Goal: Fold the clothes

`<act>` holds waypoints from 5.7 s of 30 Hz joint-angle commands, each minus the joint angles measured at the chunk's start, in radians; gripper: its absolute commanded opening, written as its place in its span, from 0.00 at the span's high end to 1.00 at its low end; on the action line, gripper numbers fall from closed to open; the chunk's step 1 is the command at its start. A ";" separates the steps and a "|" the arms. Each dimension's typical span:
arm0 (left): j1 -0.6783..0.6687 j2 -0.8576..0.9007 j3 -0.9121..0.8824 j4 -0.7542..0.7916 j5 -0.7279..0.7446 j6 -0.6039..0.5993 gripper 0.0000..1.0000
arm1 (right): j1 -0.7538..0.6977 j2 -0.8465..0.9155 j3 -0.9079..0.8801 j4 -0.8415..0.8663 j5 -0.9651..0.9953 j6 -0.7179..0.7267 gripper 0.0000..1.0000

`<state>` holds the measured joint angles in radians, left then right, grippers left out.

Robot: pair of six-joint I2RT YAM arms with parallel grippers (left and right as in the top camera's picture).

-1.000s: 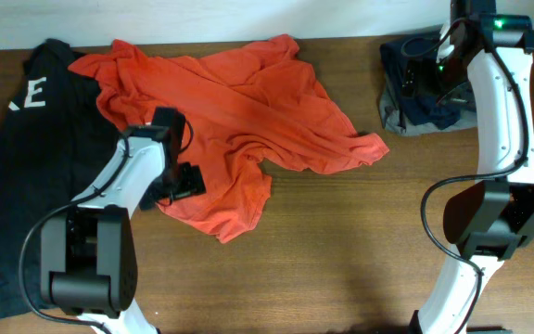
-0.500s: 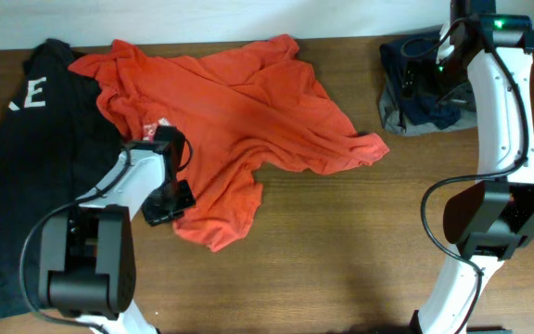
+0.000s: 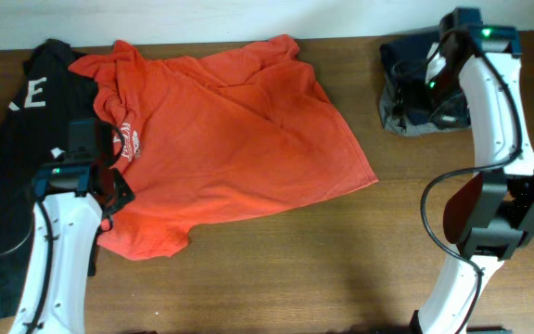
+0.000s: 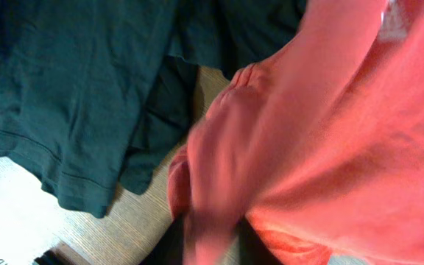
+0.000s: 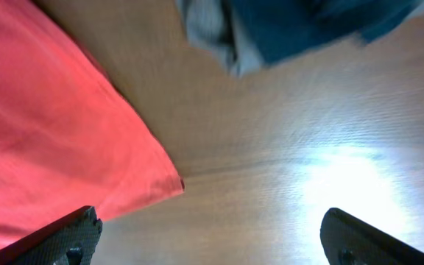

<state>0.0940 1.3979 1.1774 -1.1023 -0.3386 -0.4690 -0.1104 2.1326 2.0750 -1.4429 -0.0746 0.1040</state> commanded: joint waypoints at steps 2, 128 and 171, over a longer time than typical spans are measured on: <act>0.012 -0.012 0.013 0.028 -0.033 0.003 0.23 | 0.029 0.000 -0.158 0.039 -0.076 0.005 0.03; 0.012 0.117 -0.002 0.248 0.043 0.045 0.05 | 0.176 0.380 -0.309 1.649 -0.095 0.216 0.47; 0.011 0.130 -0.002 0.270 0.047 0.045 0.05 | 0.028 0.386 0.287 1.043 -0.054 -0.045 0.01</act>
<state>0.1013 1.5196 1.1763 -0.8436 -0.2882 -0.4408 -0.1024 2.5149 2.2665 -0.3473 -0.0841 0.0673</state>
